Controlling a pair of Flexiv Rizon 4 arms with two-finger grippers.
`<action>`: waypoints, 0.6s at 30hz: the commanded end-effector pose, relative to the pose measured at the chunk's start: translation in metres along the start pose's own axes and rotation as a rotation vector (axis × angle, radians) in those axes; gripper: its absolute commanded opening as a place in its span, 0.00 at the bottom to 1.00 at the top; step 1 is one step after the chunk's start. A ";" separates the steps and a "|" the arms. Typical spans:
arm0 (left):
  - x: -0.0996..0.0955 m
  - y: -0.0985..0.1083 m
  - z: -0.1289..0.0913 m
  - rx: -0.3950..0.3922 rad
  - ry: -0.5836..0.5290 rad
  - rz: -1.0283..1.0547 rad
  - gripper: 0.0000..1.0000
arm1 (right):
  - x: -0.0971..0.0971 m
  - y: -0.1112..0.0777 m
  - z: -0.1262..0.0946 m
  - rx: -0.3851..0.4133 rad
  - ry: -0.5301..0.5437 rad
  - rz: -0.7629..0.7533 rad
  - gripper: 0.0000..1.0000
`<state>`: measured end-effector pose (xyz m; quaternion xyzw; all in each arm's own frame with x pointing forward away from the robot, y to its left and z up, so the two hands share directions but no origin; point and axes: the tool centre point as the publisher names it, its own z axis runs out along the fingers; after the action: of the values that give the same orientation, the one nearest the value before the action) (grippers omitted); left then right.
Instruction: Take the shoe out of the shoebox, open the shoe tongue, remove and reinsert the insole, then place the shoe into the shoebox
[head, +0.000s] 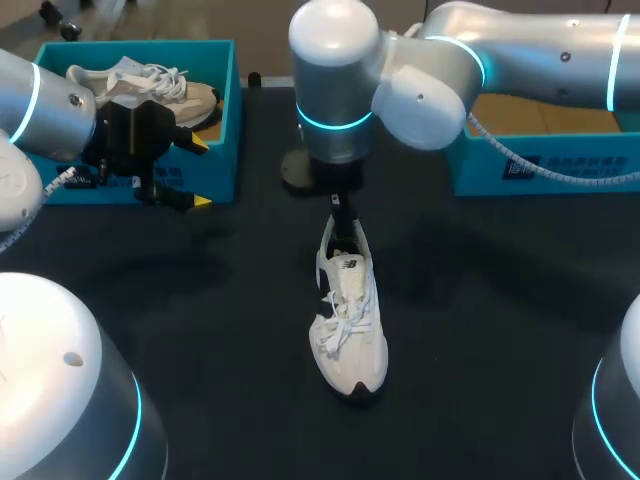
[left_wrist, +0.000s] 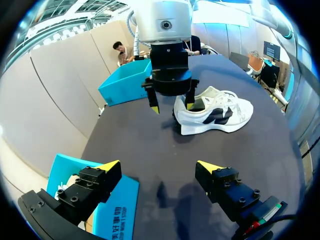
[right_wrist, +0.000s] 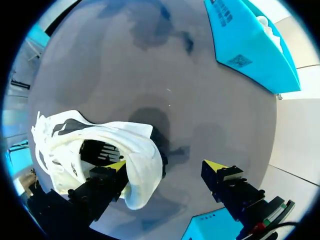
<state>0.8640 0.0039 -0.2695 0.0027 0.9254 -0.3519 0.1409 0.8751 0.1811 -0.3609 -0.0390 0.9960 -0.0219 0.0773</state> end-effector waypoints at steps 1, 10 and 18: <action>0.000 0.000 -0.001 -0.003 0.001 0.000 1.00 | -0.001 0.004 0.008 0.009 0.009 0.006 0.83; 0.000 0.000 -0.001 -0.003 0.001 0.000 1.00 | 0.005 0.003 0.023 0.032 0.044 0.014 0.52; 0.000 0.000 -0.001 -0.003 0.001 0.000 1.00 | 0.008 0.003 0.027 0.040 0.063 0.024 0.35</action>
<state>0.8640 0.0038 -0.2695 0.0027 0.9254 -0.3519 0.1409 0.8689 0.1801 -0.3876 -0.0262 0.9978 -0.0391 0.0476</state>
